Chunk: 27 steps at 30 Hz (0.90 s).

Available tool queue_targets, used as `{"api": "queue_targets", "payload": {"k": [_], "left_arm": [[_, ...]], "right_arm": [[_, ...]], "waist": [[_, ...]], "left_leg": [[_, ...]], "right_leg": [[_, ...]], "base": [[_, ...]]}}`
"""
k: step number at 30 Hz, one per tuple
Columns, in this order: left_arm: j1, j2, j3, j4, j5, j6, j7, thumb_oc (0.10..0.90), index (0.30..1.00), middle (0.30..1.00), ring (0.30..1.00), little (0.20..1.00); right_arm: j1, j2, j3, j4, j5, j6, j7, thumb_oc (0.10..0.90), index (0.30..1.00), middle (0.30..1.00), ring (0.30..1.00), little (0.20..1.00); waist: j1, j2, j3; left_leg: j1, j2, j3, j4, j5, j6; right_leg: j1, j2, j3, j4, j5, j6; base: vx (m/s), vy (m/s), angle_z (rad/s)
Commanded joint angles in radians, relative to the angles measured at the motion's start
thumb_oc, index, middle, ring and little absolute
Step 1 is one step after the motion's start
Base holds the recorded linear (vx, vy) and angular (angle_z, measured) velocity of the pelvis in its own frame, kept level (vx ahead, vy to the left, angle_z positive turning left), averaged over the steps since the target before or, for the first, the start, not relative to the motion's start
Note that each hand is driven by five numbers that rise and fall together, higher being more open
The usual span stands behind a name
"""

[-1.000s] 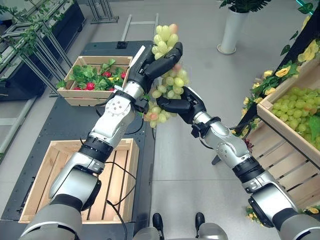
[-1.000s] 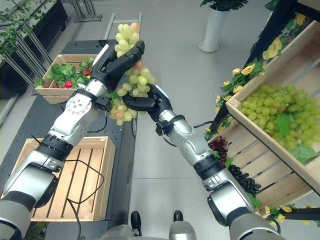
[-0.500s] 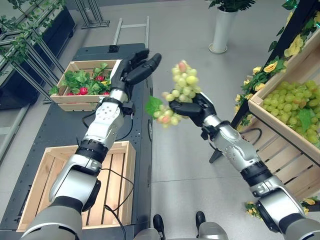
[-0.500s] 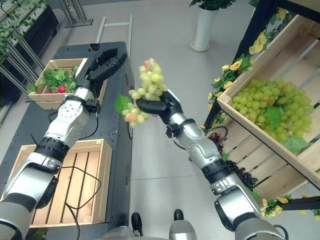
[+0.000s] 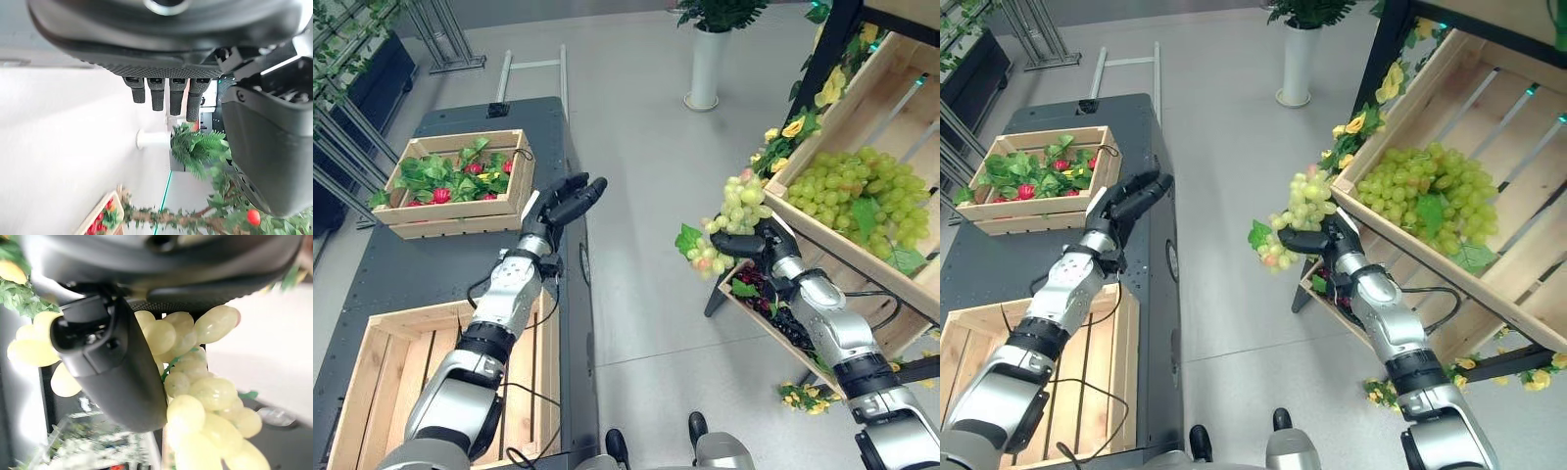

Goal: Pick up the fruits from the basket on one side to the basket on the other side

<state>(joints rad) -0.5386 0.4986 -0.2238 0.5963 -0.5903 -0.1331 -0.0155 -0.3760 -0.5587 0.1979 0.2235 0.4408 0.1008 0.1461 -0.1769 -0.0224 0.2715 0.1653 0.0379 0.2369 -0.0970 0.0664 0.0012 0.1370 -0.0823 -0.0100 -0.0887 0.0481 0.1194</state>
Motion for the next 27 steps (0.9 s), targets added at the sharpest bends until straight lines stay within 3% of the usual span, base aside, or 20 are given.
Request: {"api": "queue_targets", "payload": {"k": [1,4,11,20,27], "left_arm": [[0.001,-0.034,0.050,-0.013,0.036,-0.177,-0.012,0.800,0.900,0.900,0.900,0.900],[0.102,-0.081,0.050,-0.052,0.061,-0.191,-0.022,0.800,0.900,0.900,0.900,0.900],[0.248,-0.154,0.068,-0.020,0.023,-0.207,-0.081,0.800,0.900,0.900,0.900,0.900],[0.288,-0.173,0.037,0.047,0.000,-0.225,-0.107,0.800,0.900,0.900,0.900,0.900],[0.314,-0.165,-0.004,0.052,0.014,-0.194,-0.129,0.800,0.900,0.900,0.900,0.900]], "right_arm": [[-0.021,-0.083,-0.076,-0.139,-0.108,-0.149,0.101,0.400,0.300,0.300,0.300,0.300],[0.046,-0.169,-0.147,-0.253,-0.106,-0.120,0.198,0.400,0.300,0.300,0.300,0.300],[0.167,-0.262,-0.313,-0.412,0.013,-0.086,0.311,0.400,0.300,0.300,0.300,0.300],[0.276,-0.352,-0.504,-0.444,0.143,-0.184,0.239,0.400,0.300,0.300,0.300,0.300],[0.232,-0.412,-0.579,-0.301,0.239,-0.246,0.105,0.400,0.300,0.300,0.300,0.300]], "waist": [[-0.002,0.023,-0.197],[-0.018,0.011,-0.198],[-0.049,-0.007,-0.198],[-0.090,-0.035,-0.198],[-0.091,-0.054,-0.209]], "left_leg": [[0.030,-0.040,-0.004,0.010,-0.161,0.003],[0.030,-0.038,0.008,0.010,-0.164,0.006],[0.028,-0.034,0.040,0.010,-0.171,0.008],[0.021,-0.032,0.074,0.010,-0.178,0.014],[0.015,-0.030,0.085,0.010,-0.186,0.019]], "right_leg": [[-0.021,0.088,0.007,0.018,-0.049,-0.045],[-0.028,0.094,0.030,0.020,-0.045,-0.043],[-0.043,0.106,0.070,0.029,-0.042,-0.041],[-0.071,0.120,0.120,0.038,-0.032,-0.031],[-0.075,0.132,0.150,0.020,-0.018,-0.025]], "base": [[0.01,0.031,-0.19],[0.03,0.034,-0.07],[0.02,0.030,-0.12],[0.00,0.007,-0.13],[0.00,-0.012,-0.15]]}}
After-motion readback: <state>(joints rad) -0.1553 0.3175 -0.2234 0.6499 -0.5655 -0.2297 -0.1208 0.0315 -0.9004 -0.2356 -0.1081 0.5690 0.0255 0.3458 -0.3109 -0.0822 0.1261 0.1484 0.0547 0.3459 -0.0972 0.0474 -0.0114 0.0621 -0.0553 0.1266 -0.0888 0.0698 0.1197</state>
